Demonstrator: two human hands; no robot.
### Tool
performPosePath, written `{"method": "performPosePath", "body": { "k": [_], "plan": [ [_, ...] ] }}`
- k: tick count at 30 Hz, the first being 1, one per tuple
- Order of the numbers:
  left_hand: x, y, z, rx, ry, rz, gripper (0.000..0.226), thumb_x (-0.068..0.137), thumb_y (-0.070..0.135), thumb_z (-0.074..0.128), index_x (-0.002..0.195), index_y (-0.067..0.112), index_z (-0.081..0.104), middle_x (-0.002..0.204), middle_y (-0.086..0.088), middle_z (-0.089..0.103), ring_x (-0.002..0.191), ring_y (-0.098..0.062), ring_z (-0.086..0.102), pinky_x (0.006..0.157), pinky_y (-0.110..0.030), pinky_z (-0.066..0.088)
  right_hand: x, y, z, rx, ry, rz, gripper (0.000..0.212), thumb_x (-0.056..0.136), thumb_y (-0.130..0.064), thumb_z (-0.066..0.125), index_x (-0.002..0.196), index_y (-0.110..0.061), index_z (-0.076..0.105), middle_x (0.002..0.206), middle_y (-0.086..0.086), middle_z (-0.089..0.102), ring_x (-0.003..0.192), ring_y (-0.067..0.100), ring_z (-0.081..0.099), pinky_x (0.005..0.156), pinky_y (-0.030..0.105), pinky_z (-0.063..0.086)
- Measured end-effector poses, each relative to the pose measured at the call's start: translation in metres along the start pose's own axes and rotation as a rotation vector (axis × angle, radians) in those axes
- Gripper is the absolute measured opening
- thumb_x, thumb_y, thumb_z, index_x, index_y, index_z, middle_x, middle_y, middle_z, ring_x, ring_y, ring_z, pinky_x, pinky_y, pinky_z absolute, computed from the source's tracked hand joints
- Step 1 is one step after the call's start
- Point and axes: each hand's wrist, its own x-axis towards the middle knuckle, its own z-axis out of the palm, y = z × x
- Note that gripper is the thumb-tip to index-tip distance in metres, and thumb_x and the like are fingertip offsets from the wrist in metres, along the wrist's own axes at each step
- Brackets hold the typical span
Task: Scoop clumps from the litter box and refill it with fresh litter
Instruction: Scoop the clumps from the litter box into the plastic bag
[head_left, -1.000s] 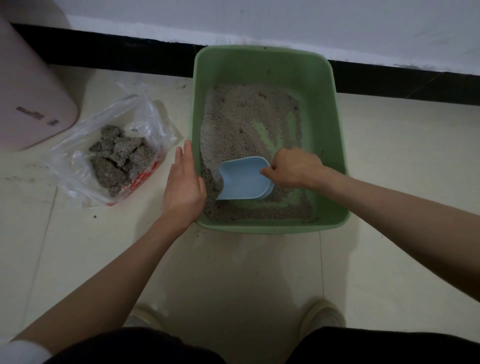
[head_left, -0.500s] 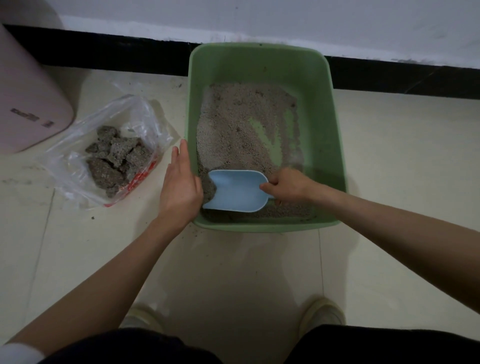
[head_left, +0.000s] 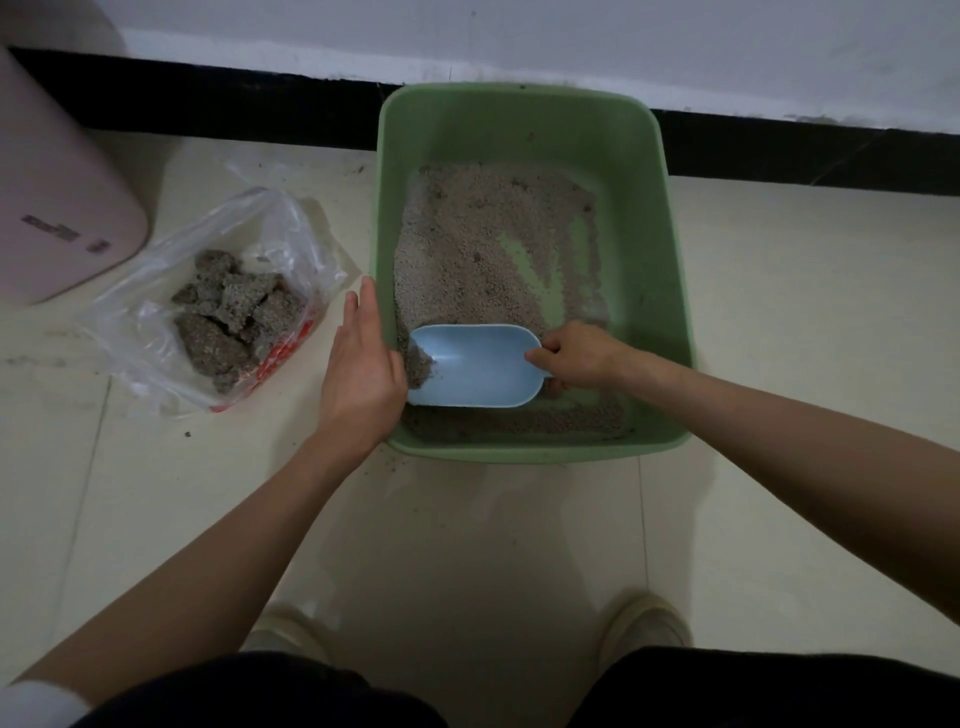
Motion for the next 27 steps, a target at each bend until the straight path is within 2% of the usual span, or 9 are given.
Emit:
{"method": "performPosePath", "body": {
  "k": [3,5,7,10,15,20,24,27],
  "plan": [
    [0.000,0.000,0.000,0.001,-0.003,-0.012,0.070,0.090,0.005,0.035,0.150,0.014,0.000,0.158,-0.012,0.005,0.145,-0.023,0.010,0.119,-0.037,0.012,0.003,0.007,-0.009,-0.046,0.043,0.003,0.042,0.099,-0.032,0.041,0.061,-0.015,0.049,0.081,0.010,0.058,0.075,0.023,0.053,0.063,0.029,0.039],
    [0.000,0.000,0.001,0.005,-0.003,-0.013,0.069,0.091,0.006,0.034,0.150,0.015,-0.001,0.158,-0.012,0.005,0.145,-0.022,0.010,0.119,-0.037,0.012,0.003,0.011,-0.016,-0.085,0.074,0.016,0.044,0.098,-0.032,0.041,0.058,-0.017,0.046,0.077,0.010,0.056,0.071,0.023,0.052,0.060,0.028,0.038],
    [0.001,0.000,0.001,0.008,-0.001,-0.016,0.069,0.091,0.007,0.034,0.150,0.015,-0.001,0.158,-0.011,0.006,0.145,-0.023,0.011,0.118,-0.038,0.013,0.002,0.013,-0.020,-0.128,0.096,0.036,0.045,0.098,-0.032,0.042,0.059,-0.011,0.048,0.069,0.008,0.051,0.066,0.023,0.048,0.052,0.026,0.033],
    [0.001,-0.002,0.002,0.013,-0.001,-0.015,0.069,0.091,0.007,0.034,0.150,0.016,0.000,0.157,-0.012,0.007,0.144,-0.025,0.013,0.118,-0.039,0.014,0.004,0.011,-0.019,-0.194,0.099,0.036,0.040,0.097,-0.032,0.043,0.071,-0.004,0.055,0.062,0.006,0.045,0.071,0.025,0.048,0.052,0.029,0.031],
    [0.001,-0.002,0.001,-0.002,-0.003,-0.020,0.069,0.090,0.006,0.034,0.150,0.016,0.000,0.157,-0.011,0.006,0.144,-0.026,0.013,0.118,-0.039,0.015,0.010,0.003,-0.007,-0.180,0.061,-0.011,0.042,0.097,-0.034,0.042,0.063,-0.010,0.050,0.063,0.005,0.046,0.069,0.024,0.047,0.054,0.029,0.031],
    [0.002,-0.001,0.001,-0.017,0.005,-0.009,0.068,0.090,0.006,0.035,0.150,0.013,0.003,0.157,-0.014,0.009,0.143,-0.028,0.015,0.118,-0.039,0.015,0.010,-0.005,-0.005,-0.114,0.068,-0.064,0.045,0.098,-0.033,0.043,0.057,-0.013,0.043,0.059,0.004,0.043,0.054,0.016,0.039,0.049,0.027,0.027],
    [0.001,0.001,0.000,-0.020,0.004,-0.009,0.068,0.091,0.006,0.035,0.150,0.014,0.002,0.157,-0.013,0.008,0.144,-0.026,0.014,0.118,-0.038,0.014,0.011,-0.005,-0.005,-0.026,0.037,-0.055,0.044,0.098,-0.031,0.043,0.059,-0.011,0.044,0.060,0.004,0.042,0.054,0.015,0.037,0.050,0.027,0.025],
    [0.000,0.001,0.000,-0.019,0.002,-0.011,0.068,0.091,0.007,0.034,0.150,0.015,0.001,0.157,-0.012,0.007,0.144,-0.025,0.013,0.118,-0.036,0.013,0.011,0.001,0.000,0.091,-0.038,0.001,0.043,0.099,-0.026,0.042,0.057,-0.016,0.044,0.059,0.000,0.047,0.057,0.014,0.046,0.050,0.021,0.033]
  ]
}}
